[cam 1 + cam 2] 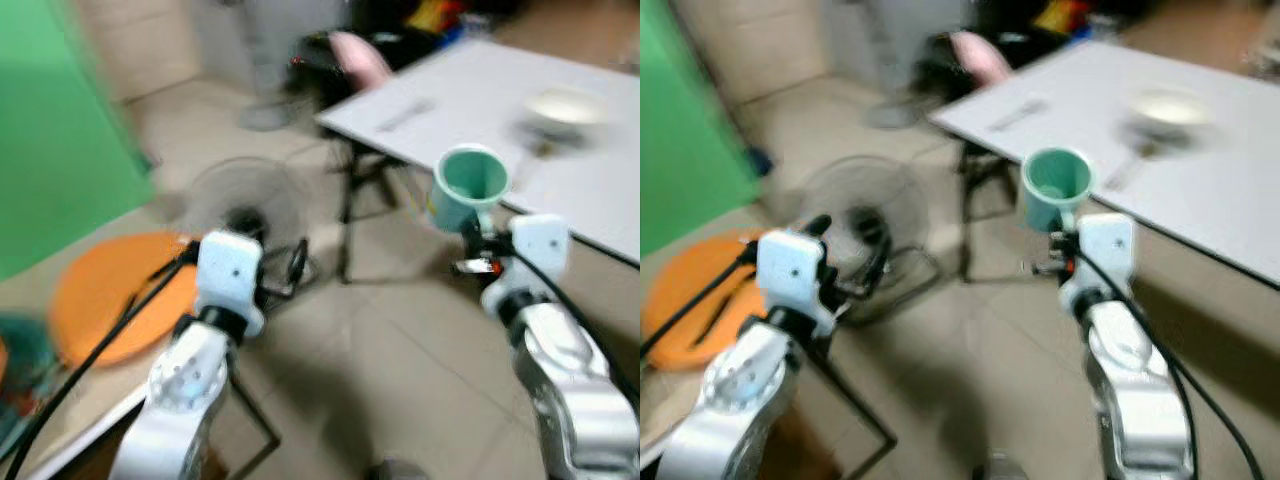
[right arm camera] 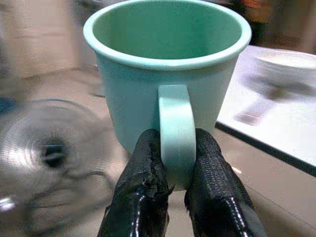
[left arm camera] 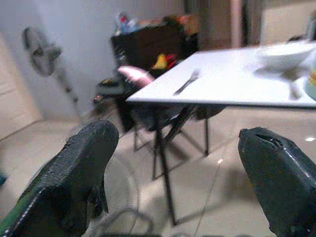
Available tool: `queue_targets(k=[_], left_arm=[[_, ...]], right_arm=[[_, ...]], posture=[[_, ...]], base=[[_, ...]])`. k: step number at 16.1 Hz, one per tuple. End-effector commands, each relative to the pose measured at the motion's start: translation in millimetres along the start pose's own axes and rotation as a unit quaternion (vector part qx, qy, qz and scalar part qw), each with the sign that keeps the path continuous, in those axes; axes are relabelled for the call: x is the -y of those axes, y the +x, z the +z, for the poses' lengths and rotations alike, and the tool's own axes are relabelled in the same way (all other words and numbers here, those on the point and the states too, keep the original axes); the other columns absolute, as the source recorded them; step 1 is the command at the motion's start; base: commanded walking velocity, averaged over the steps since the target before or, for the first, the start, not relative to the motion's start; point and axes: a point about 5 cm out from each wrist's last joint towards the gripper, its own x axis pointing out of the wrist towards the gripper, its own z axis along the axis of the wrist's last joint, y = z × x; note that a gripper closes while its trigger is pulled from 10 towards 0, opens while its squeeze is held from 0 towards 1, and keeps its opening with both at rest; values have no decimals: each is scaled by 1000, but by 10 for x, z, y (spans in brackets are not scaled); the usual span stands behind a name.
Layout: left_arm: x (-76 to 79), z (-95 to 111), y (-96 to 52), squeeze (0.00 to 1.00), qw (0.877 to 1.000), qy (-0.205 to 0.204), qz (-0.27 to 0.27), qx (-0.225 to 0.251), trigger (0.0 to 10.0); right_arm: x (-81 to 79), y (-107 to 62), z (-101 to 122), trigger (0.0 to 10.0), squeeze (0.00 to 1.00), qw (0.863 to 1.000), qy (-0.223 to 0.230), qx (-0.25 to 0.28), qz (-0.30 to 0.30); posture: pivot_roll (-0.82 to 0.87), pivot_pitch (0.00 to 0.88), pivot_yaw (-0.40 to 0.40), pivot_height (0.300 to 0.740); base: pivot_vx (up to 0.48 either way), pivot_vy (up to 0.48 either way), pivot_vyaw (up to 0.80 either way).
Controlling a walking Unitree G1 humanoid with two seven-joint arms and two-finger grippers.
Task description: Setting the table
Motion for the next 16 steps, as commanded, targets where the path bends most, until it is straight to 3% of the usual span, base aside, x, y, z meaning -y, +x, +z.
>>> queue_targets(k=[1,5,8,11,16], left_arm=[[-82,-8,-14,200,1000,6,15,-3,10000],[-167,-32,-11,192,999,8,39,-10,10000],[-274,-24,-25,192,998,7,60,-8,10000],[-360,-13,-63,192,997,7,77,-8,10000],[-358,-36,-84,192,997,10,74,-16,10000]], right_arm=[[-50,4,98,10000,0,1000,-1,20,7],[-117,53,117,10000,0,999,-4,22,25],[-294,118,129,10000,0,995,-1,27,94],[-394,149,120,10000,0,993,17,26,111],[-485,280,152,10000,0,991,-11,38,130]], posture=[[-120,0,70,740],[-116,0,68,740],[-109,0,61,740],[-89,0,49,740],[-87,0,43,740]], base=[[398,0,-775],[413,0,-773],[440,0,0],[452,0,0],[461,0,0]])
